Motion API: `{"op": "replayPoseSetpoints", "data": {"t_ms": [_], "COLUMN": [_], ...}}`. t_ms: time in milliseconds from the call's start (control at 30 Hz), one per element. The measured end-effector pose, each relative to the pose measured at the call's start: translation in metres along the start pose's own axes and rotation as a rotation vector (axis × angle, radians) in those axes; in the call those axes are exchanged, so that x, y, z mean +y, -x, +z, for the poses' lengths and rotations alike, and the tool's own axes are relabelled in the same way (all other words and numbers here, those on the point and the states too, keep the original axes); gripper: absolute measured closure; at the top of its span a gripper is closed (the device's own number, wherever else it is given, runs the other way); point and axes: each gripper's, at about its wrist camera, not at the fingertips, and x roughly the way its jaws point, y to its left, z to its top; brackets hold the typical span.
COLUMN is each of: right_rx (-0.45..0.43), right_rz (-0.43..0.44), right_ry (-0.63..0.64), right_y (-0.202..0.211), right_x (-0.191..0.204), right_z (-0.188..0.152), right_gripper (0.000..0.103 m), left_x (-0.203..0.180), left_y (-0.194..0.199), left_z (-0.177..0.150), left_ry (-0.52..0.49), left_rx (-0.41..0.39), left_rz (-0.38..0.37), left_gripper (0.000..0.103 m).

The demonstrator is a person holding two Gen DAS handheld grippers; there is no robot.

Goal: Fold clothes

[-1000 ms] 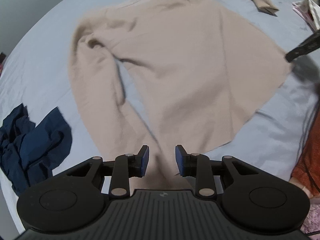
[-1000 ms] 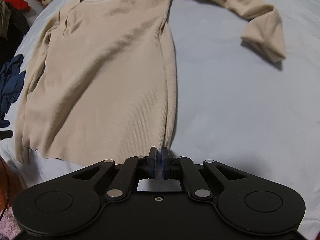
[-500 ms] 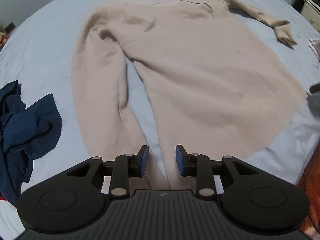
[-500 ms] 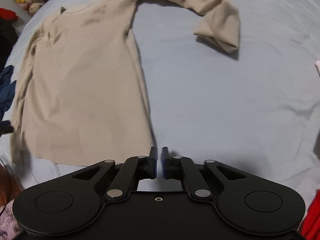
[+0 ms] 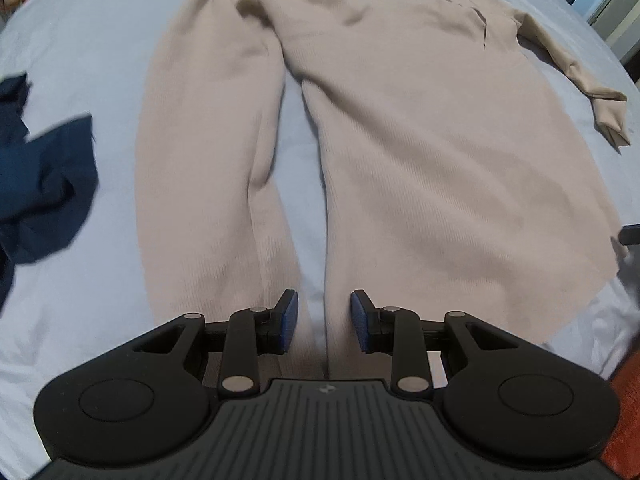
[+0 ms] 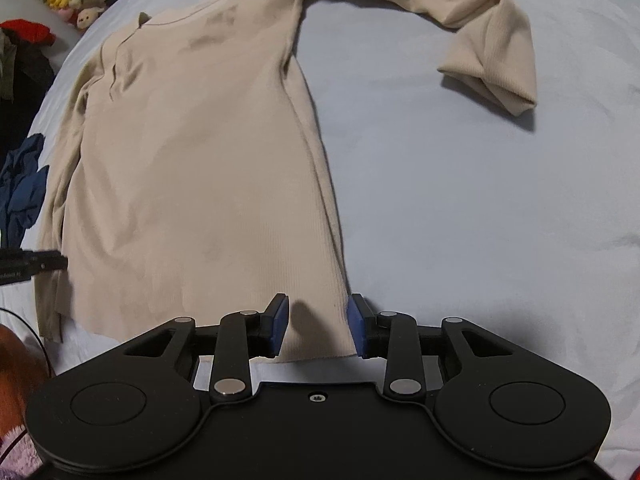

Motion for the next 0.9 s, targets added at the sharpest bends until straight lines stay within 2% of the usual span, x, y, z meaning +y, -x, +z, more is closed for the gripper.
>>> {"op": "replayPoseSetpoints", "data": {"t_ms": [67,133,167,200,267,300,400,500,767,900], "right_rx": [-0.001,0.0,0.002,0.004,0.003,0.001,-0.012,0.006,0.092,0.112], "right_rz": [0.021,0.034,0.027,0.014,0.0,-0.002,0.0,0.005,-0.116,-0.137], "right_ry": [-0.021,-0.013,0.015,0.032,0.048,0.048,0.052,0.081,0.222,0.213], "right_y": [-0.007,-0.01,-0.012,-0.012,-0.01,-0.008,0.001,0.016,0.035,0.033], "right_x": [-0.002,0.001,0.006,0.009,0.013,0.014,0.015,0.021,0.045,0.034], "right_z": [-0.001,-0.002,-0.003,-0.004,-0.004,-0.004,-0.002,-0.001,-0.011,-0.022], "right_gripper": [0.069,0.071,0.086,0.096,0.097,0.098,0.098,0.099,0.099,0.099], "left_x": [-0.002,-0.008,-0.011,-0.014,-0.021,-0.02,-0.017,-0.017,-0.04,-0.052], "left_y": [-0.003,-0.007,-0.008,-0.009,-0.008,-0.007,0.001,0.016,0.041,0.032], "left_z": [-0.002,-0.004,-0.005,-0.006,-0.007,-0.007,-0.007,-0.012,-0.03,-0.041], "left_ry": [-0.001,-0.007,-0.014,-0.029,-0.076,-0.07,-0.066,-0.107,-0.242,-0.303], "left_rx": [0.016,0.058,0.069,0.07,0.06,0.058,0.049,0.045,0.096,0.134], "left_rz": [-0.029,-0.09,-0.093,-0.08,-0.041,-0.047,-0.06,-0.065,-0.075,-0.051], "left_gripper": [0.075,0.075,0.076,0.083,0.096,0.097,0.098,0.098,0.098,0.098]}}
